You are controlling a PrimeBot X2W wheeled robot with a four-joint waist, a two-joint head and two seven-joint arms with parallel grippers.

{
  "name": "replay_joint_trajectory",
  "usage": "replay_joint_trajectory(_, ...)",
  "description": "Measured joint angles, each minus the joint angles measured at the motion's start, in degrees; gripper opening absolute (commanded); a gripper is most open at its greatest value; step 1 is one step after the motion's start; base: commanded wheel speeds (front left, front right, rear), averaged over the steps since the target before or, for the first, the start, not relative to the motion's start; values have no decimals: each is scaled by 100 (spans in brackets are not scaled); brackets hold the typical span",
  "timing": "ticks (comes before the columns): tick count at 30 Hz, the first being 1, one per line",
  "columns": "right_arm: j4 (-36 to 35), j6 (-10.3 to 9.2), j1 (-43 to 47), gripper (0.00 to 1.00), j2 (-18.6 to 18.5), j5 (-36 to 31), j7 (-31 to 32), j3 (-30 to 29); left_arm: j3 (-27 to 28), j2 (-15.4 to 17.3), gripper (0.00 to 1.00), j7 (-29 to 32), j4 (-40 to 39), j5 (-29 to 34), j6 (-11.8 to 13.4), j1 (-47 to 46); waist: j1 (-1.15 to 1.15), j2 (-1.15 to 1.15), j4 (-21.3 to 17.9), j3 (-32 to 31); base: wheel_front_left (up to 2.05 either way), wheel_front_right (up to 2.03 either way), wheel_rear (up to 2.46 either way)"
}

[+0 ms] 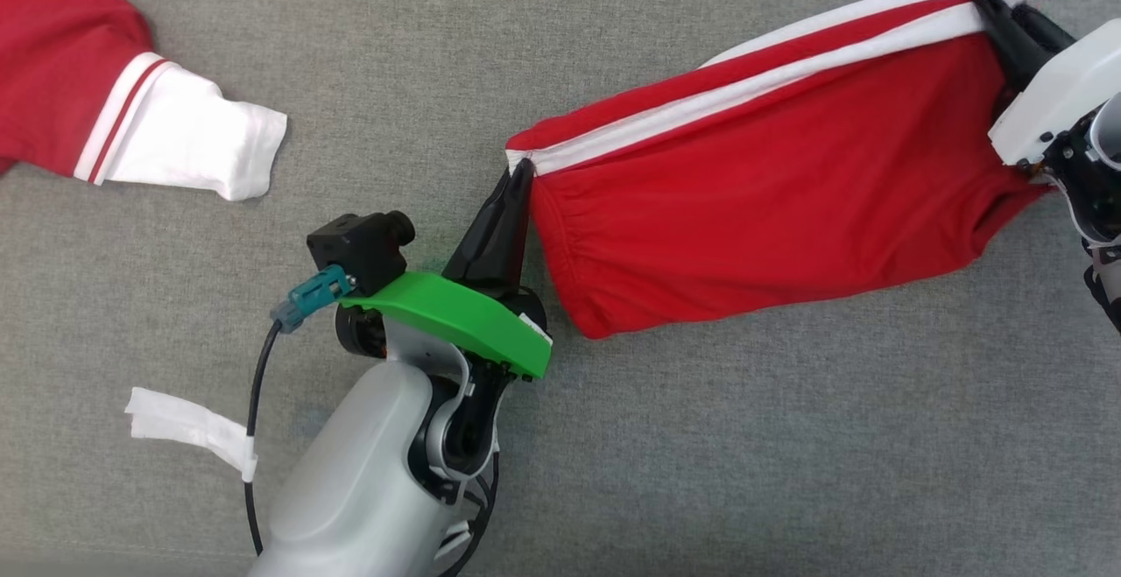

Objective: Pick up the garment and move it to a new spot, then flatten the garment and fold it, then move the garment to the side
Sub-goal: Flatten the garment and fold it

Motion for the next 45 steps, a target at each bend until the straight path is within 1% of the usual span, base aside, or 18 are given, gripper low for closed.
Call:
replay_joint_trajectory(1, -4, -1, -6, 100, 10, 0, -103, 33, -21, 0, 82, -13, 20, -35, 54, -10, 0, 0, -3, 7, 0, 0, 0)
replay_joint_trajectory(2, 16, -1, -6, 100, 30, 0, -203, 32, -46, 0, 100, -49, 33, -46, 78, -12, 0, 0, -9, 11, 0, 0, 0)
replay_joint_trajectory(5, 79, -1, 26, 100, 10, 1, -309, 119, -131, -1, 100, -109, 78, -82, 136, -9, 0, 0, -21, 0, 0, 0, 0)
replay_joint_trajectory(9, -30, -1, 160, 100, -109, -98, -684, 272, -100, 26, 100, -344, 64, 68, 336, 75, 0, 0, -59, -46, 0, 0, 0)
replay_joint_trajectory(11, -92, -1, 269, 100, -281, -396, -761, 453, 51, 62, 100, -515, -127, 240, 455, 216, 0, 0, -90, -76, 0, 0, 0)
replay_joint_trajectory(14, -62, -1, 347, 100, -522, -827, -728, 543, 243, 291, 100, -612, -527, 869, 658, 459, 0, 0, -145, -113, 0, 0, 0)
replay_joint_trajectory(16, -10, -1, 383, 100, -593, -1092, -531, 581, 502, 312, 100, -628, -907, 1319, 749, 737, 0, 0, -165, -125, 0, 0, 0)
replay_joint_trajectory(20, 26, -1, 380, 100, -494, -1152, -219, 541, 773, 196, 100, -634, -1285, 2098, 715, 1297, 0, 0, -123, -80, 0, 0, 0)
replay_joint_trajectory(23, 75, -1, 321, 100, -404, -1144, -52, 510, 970, 82, 100, -634, -1400, 2317, 595, 1568, 0, 0, -45, -39, 0, 0, 0)
replay_joint_trajectory(25, 207, 1, 238, 100, -411, -1252, 85, 475, 1057, 40, 100, -635, -1491, 2519, 459, 1670, 0, 0, 13, -16, 0, 0, 0)
replay_joint_trajectory(29, 502, 8, 136, 100, -341, -1348, 493, 364, 1099, 9, 100, -635, -1548, 2608, 211, 1917, 0, 0, 143, -21, 0, 0, 0)
replay_joint_trajectory(31, 555, 0, 140, 100, -267, -1173, 636, 332, 1094, 8, 100, -636, -1568, 2560, 143, 2017, 0, 0, 176, -67, 0, 0, 0)
replay_joint_trajectory(32, 577, -8, 151, 35, -246, -1053, 689, 315, 1099, 8, 100, -635, -1574, 2561, 114, 2064, 0, 0, 187, -101, 0, 0, 0)
replay_joint_trajectory(33, 584, -16, 180, 0, -229, -934, 722, 301, 1113, 7, 100, -636, -1577, 2562, 86, 2093, 0, 0, 192, -143, 0, 0, 0)
replay_joint_trajectory(37, 637, -2, 492, 0, -48, -349, 709, 94, 1248, 2, 100, -635, -1570, 2615, -5, 2312, 0, 0, 161, -345, 0, 0, 0)
replay_joint_trajectory(40, 713, 5, 732, 0, 70, -23, 583, -108, 1367, 2, 100, -635, -1556, 2733, -97, 2478, 0, 0, 95, -526, 0, 0, 0)
replay_joint_trajectory(42, 754, 9, 915, 0, 99, 153, 535, -245, 1465, -2, 100, -635, -1553, 2776, -163, 2591, 0, 0, 32, -648, 0, 0, 0)
replay_joint_trajectory(45, 869, 10, 1149, 0, 44, 286, 466, -455, 1553, -1, 100, -635, -1526, 2847, -258, 2722, 0, 0, -93, -812, 0, 0, 0)
